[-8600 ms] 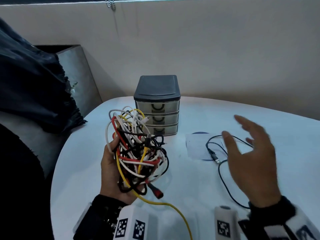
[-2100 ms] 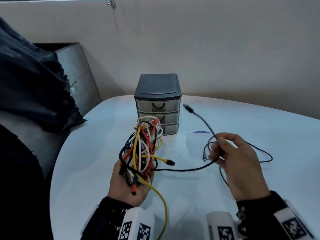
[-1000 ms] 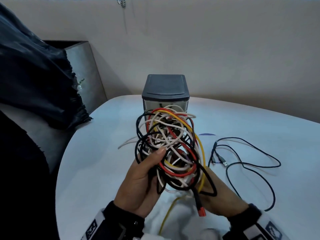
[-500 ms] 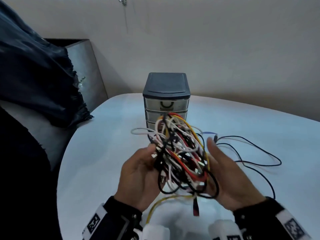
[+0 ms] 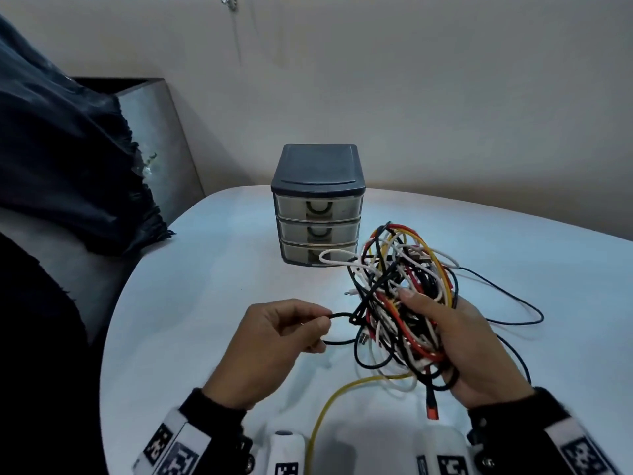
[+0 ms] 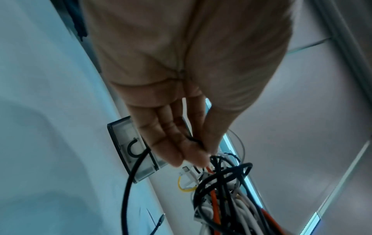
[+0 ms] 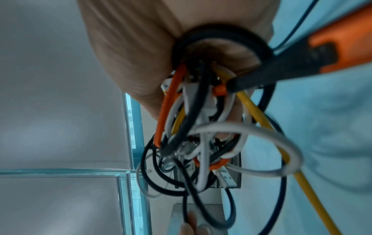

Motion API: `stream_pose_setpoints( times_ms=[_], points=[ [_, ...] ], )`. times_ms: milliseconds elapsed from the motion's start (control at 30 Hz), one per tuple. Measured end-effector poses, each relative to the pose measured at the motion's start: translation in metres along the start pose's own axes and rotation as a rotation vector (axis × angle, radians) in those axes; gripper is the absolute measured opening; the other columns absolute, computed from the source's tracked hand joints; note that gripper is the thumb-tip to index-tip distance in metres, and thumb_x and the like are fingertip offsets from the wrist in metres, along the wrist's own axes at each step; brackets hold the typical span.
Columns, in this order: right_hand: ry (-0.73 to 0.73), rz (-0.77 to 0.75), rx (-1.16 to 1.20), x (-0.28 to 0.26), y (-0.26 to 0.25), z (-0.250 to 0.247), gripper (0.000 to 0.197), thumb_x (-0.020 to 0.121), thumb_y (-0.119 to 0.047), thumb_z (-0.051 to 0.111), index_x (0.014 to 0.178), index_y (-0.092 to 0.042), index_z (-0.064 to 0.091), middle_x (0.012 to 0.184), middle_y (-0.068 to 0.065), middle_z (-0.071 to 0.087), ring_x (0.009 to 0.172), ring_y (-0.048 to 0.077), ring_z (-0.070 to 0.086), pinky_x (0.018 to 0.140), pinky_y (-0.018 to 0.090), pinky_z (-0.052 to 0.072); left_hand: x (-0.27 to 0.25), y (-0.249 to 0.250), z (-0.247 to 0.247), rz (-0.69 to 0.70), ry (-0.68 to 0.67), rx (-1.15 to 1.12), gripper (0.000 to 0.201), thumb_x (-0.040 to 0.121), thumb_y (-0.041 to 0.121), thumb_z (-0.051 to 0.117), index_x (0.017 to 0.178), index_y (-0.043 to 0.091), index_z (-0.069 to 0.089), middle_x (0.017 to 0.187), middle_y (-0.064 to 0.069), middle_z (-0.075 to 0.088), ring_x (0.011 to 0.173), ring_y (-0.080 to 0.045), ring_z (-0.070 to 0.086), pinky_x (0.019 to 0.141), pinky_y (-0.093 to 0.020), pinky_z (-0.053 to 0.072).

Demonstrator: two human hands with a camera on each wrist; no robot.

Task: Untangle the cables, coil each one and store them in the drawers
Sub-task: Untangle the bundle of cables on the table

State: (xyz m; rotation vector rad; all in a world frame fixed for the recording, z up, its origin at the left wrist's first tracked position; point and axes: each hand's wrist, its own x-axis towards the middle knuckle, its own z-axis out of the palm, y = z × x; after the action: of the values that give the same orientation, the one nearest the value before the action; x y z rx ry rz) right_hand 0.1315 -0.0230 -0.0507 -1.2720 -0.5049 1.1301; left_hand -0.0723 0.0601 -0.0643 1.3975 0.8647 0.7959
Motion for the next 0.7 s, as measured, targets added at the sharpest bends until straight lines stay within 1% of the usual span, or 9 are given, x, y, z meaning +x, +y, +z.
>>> stream_pose_setpoints(
  times_ms=[133, 200, 233, 300, 400, 467, 567, 633, 700],
  points=[
    [0.021, -0.025, 0.006, -0.003, 0.001, 0.005, 0.032, 0.079, -0.019, 0.073, 0.103, 0.002, 0.069, 0.096, 0.035, 0.069, 0.076, 0.047, 0.066, 0.071, 0.047, 0.051, 0.002, -0.002, 0.003, 0.099, 0.074, 0.040, 0.012, 0.083, 0.006, 0.073, 0.083, 0.017, 0.078, 0.069, -0.003, 0.071, 0.056, -0.014, 0.063, 0.059, -0.021, 0.051],
    [0.013, -0.016, 0.010, -0.003, 0.001, 0.009, 0.029, 0.082, -0.018, 0.071, 0.104, 0.002, 0.069, 0.093, 0.033, 0.070, 0.071, 0.043, 0.067, 0.067, 0.044, 0.051, 0.000, -0.001, 0.009, 0.149, 0.107, 0.057, 0.008, 0.080, 0.016, 0.077, 0.085, 0.022, 0.077, 0.073, -0.001, 0.071, 0.058, -0.014, 0.063, 0.060, -0.023, 0.052],
    [0.000, -0.005, 0.014, -0.004, 0.001, 0.011, 0.026, 0.085, -0.016, 0.069, 0.104, 0.001, 0.069, 0.091, 0.030, 0.071, 0.067, 0.039, 0.069, 0.060, 0.039, 0.054, 0.000, -0.001, 0.012, 0.157, 0.105, 0.074, 0.012, 0.076, 0.026, 0.081, 0.088, 0.024, 0.077, 0.077, 0.001, 0.072, 0.062, -0.014, 0.065, 0.063, -0.025, 0.055],
    [-0.031, 0.020, 0.020, -0.004, 0.002, 0.015, 0.022, 0.090, -0.015, 0.065, 0.106, -0.002, 0.070, 0.091, 0.024, 0.074, 0.067, 0.032, 0.072, 0.052, 0.032, 0.055, 0.000, -0.004, 0.015, 0.145, 0.079, 0.136, 0.038, 0.067, 0.050, 0.084, 0.095, 0.028, 0.073, 0.086, 0.004, 0.074, 0.074, -0.013, 0.069, 0.071, -0.031, 0.059],
    [-0.111, 0.072, -0.032, -0.006, 0.003, 0.018, 0.026, 0.091, -0.018, 0.064, 0.110, -0.001, 0.069, 0.096, 0.023, 0.074, 0.078, 0.033, 0.073, 0.062, 0.035, 0.058, 0.003, -0.006, 0.023, -0.055, 0.069, 0.127, 0.079, 0.053, 0.075, 0.077, 0.116, 0.036, 0.050, 0.102, 0.004, 0.073, 0.087, -0.009, 0.071, 0.074, -0.032, 0.058],
    [-0.175, 0.119, -0.043, -0.008, 0.002, 0.020, 0.030, 0.089, -0.022, 0.064, 0.109, 0.001, 0.069, 0.095, 0.025, 0.074, 0.076, 0.034, 0.073, 0.061, 0.035, 0.058, 0.006, -0.003, 0.032, -0.262, -0.039, -0.102, 0.083, 0.061, 0.070, 0.078, 0.127, 0.030, 0.047, 0.108, -0.004, 0.074, 0.091, -0.018, 0.073, 0.075, -0.037, 0.059],
    [-0.213, 0.107, 0.030, -0.010, -0.001, 0.025, 0.041, 0.088, -0.037, 0.058, 0.109, -0.005, 0.071, 0.100, 0.019, 0.074, 0.077, 0.032, 0.069, 0.063, 0.038, 0.059, 0.016, -0.001, 0.039, -0.435, -0.147, -0.523, 0.058, 0.087, 0.047, 0.064, 0.127, 0.006, 0.062, 0.113, -0.016, 0.070, 0.090, -0.030, 0.071, 0.084, -0.042, 0.056],
    [-0.209, 0.049, 0.151, -0.010, -0.003, 0.024, 0.043, 0.089, -0.039, 0.054, 0.118, -0.010, 0.068, 0.106, 0.014, 0.073, 0.080, 0.030, 0.070, 0.063, 0.040, 0.058, 0.020, 0.002, 0.035, -0.487, -0.123, -0.695, 0.049, 0.092, 0.040, 0.054, 0.120, 0.000, 0.066, 0.107, -0.018, 0.066, 0.081, -0.029, 0.068, 0.075, -0.037, 0.056],
    [-0.172, -0.031, 0.116, -0.008, -0.004, 0.018, 0.043, 0.085, -0.035, 0.058, 0.124, -0.017, 0.064, 0.113, 0.007, 0.073, 0.090, 0.031, 0.071, 0.065, 0.042, 0.057, 0.020, 0.001, 0.031, -0.521, -0.073, -0.765, 0.037, 0.091, 0.033, 0.052, 0.100, 0.004, 0.073, 0.093, -0.014, 0.070, 0.071, -0.025, 0.070, 0.061, -0.030, 0.057]
  ],
)
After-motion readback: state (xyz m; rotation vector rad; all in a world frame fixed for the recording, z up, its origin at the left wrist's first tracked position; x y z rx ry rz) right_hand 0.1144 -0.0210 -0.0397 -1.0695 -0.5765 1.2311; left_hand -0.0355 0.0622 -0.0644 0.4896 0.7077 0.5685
